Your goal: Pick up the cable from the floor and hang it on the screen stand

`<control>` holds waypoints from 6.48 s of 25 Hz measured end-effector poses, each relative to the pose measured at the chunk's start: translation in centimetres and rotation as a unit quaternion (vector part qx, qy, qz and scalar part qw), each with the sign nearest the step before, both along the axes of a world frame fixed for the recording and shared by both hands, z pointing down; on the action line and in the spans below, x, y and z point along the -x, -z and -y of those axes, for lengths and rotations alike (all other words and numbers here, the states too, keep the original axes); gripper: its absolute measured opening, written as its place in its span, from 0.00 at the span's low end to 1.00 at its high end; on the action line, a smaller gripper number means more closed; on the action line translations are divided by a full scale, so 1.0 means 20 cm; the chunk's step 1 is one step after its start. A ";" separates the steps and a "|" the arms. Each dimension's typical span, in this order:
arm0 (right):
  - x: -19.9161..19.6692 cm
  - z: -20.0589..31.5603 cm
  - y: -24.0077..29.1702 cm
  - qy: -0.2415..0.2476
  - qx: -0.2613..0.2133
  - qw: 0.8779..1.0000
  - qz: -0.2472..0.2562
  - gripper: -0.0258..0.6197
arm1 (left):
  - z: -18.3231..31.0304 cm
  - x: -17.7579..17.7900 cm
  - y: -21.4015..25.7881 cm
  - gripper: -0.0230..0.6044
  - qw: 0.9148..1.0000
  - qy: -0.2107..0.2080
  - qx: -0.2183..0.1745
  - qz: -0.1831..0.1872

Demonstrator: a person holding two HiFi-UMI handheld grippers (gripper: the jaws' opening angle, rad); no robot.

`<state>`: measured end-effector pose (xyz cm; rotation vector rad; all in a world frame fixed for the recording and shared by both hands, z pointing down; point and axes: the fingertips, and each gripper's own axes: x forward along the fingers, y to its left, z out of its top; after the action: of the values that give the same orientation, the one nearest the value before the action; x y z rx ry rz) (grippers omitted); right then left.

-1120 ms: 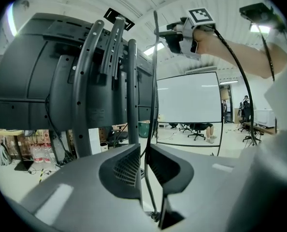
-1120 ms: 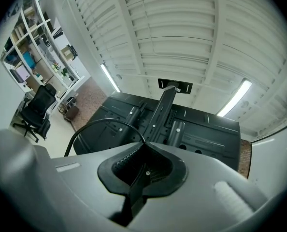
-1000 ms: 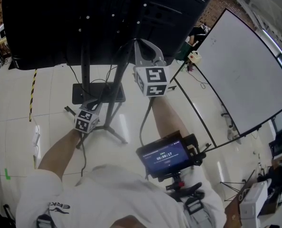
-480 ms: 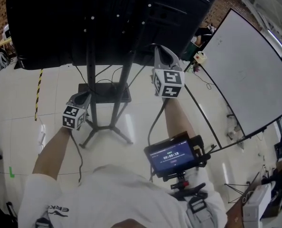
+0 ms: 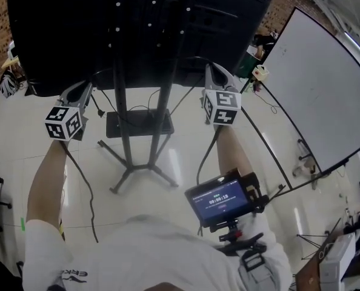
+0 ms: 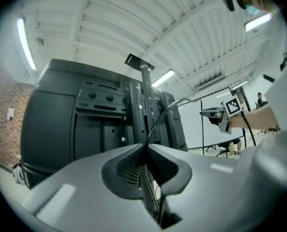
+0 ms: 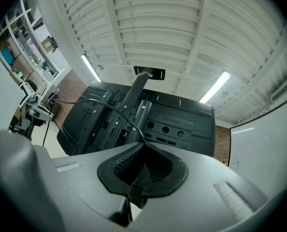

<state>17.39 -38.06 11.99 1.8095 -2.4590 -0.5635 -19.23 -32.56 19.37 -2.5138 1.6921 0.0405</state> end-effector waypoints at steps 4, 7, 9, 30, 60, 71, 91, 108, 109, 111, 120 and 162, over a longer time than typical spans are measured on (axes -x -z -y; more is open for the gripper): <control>0.01 0.03 0.02 -0.002 0.002 1.000 0.007 0.07 | 0.01 0.03 0.25 0.07 1.000 -0.007 -0.015 -0.011; 0.02 0.04 0.06 -0.004 -0.001 1.000 0.006 0.07 | 0.03 0.05 0.39 0.07 1.000 -0.008 -0.020 -0.009; 0.02 0.04 0.10 -0.007 -0.007 1.000 0.003 0.07 | 0.05 0.06 0.47 0.07 1.000 -0.008 -0.025 -0.008; 0.11 0.35 0.47 0.015 -0.055 0.993 -0.107 0.07 | 0.36 0.15 0.93 0.07 0.999 0.001 -0.050 0.015; 0.21 0.86 0.72 -0.067 -0.007 0.971 -0.229 0.07 | 0.77 0.20 0.98 0.07 0.994 0.087 0.072 -0.007; 0.28 0.89 0.68 -0.120 -0.004 0.928 -0.352 0.07 | 0.79 0.21 0.92 0.07 0.991 0.102 0.084 0.015; 0.27 0.81 0.44 -0.098 0.030 0.935 -0.341 0.11 | 0.80 0.02 0.84 0.07 0.996 0.061 0.051 0.032; 0.29 0.77 0.33 -0.002 0.016 0.987 -0.162 0.15 | 0.75 0.05 0.74 0.17 0.999 0.039 -0.010 -0.032; 0.29 0.77 0.33 0.002 0.016 0.987 -0.160 0.15 | 0.75 0.05 0.72 0.20 0.999 0.037 -0.010 -0.033; 0.29 0.76 0.32 0.003 0.020 0.988 -0.152 0.15 | 0.75 0.06 0.69 0.23 0.999 0.038 -0.007 -0.033; 0.24 0.80 0.32 -0.021 0.040 0.988 -0.147 0.11 | 0.76 0.08 0.67 0.06 0.997 0.071 0.007 -0.019; 0.21 0.76 0.27 0.025 0.029 0.996 -0.078 0.37 | 0.61 0.04 0.47 0.19 0.998 0.029 -0.039 -0.037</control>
<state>13.23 -53.19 6.65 1.6198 -2.3967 -0.6049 -20.06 -44.77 9.88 -2.4343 1.7539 0.1940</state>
